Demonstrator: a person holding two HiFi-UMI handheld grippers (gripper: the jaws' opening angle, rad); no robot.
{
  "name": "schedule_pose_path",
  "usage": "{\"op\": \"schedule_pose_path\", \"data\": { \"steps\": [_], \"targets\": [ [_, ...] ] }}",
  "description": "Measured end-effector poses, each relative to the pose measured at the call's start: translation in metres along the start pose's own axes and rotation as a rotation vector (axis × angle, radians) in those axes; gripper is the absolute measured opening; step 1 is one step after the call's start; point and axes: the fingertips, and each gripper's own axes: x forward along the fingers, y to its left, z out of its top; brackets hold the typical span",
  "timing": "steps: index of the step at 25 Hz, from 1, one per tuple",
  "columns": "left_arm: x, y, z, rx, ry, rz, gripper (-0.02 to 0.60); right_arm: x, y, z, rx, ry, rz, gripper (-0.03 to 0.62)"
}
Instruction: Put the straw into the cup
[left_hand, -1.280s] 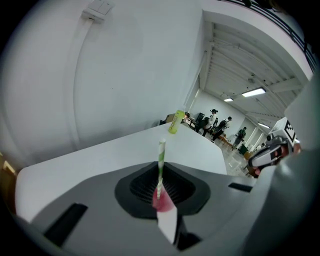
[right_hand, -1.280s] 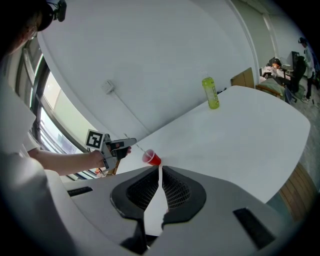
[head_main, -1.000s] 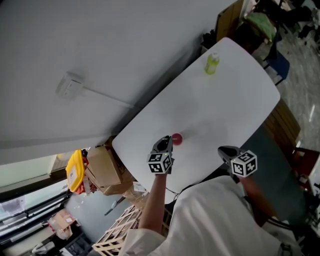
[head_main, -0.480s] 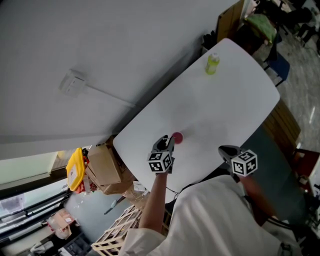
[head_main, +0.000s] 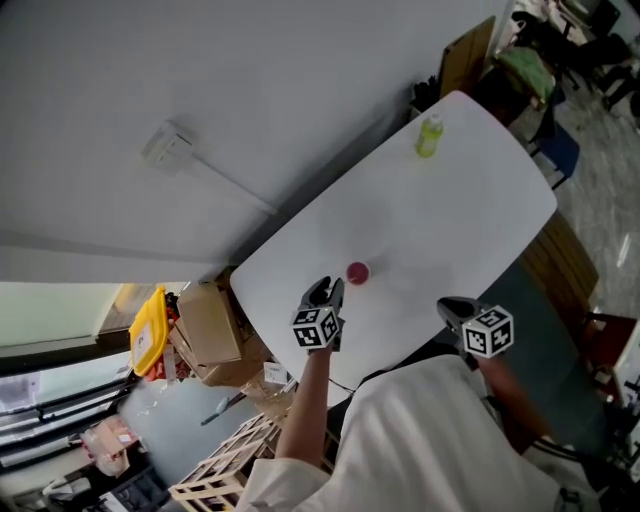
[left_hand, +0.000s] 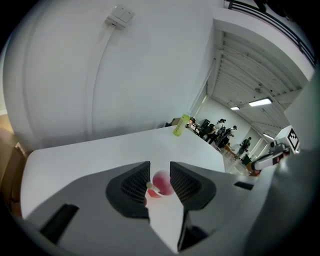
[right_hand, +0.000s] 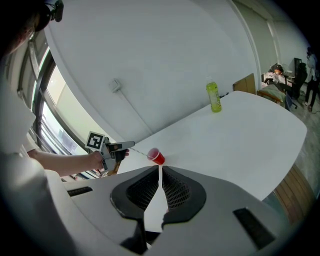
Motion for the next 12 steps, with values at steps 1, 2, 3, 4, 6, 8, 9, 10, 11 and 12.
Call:
{"op": "schedule_pose_path", "data": {
  "steps": [1, 2, 3, 4, 6, 8, 9, 10, 11, 12],
  "targets": [
    [-0.003, 0.003, 0.001, -0.005, -0.007, 0.005, 0.124, -0.001, 0.002, -0.001, -0.001, -0.002, -0.002, 0.044],
    [-0.006, 0.006, 0.001, -0.009, -0.014, 0.009, 0.124, -0.003, 0.004, -0.002, -0.002, -0.005, -0.003, 0.044],
    [-0.008, 0.008, 0.002, -0.011, -0.020, 0.013, 0.124, -0.004, 0.005, -0.004, -0.003, -0.007, -0.005, 0.044],
    [-0.011, 0.008, 0.003, -0.012, -0.026, 0.016, 0.124, -0.006, 0.006, -0.005, -0.004, -0.010, -0.007, 0.043],
    [-0.016, 0.008, 0.005, -0.011, -0.037, 0.018, 0.124, -0.010, 0.007, -0.009, -0.007, -0.013, -0.012, 0.043],
    [-0.022, 0.007, 0.005, -0.007, -0.047, 0.018, 0.124, -0.012, 0.009, -0.013, -0.010, -0.018, -0.013, 0.044],
    [-0.026, 0.006, 0.006, -0.004, -0.052, 0.019, 0.124, -0.013, 0.011, -0.014, -0.011, -0.022, -0.013, 0.044],
    [-0.030, 0.005, 0.006, -0.001, -0.058, 0.018, 0.124, -0.014, 0.014, -0.014, -0.013, -0.027, -0.012, 0.043],
    [-0.034, 0.005, 0.007, 0.001, -0.064, 0.017, 0.124, -0.015, 0.016, -0.014, -0.016, -0.033, -0.012, 0.044],
    [-0.039, 0.004, 0.007, 0.004, -0.070, 0.016, 0.122, -0.016, 0.018, -0.014, -0.020, -0.040, -0.012, 0.044]
  ]
}}
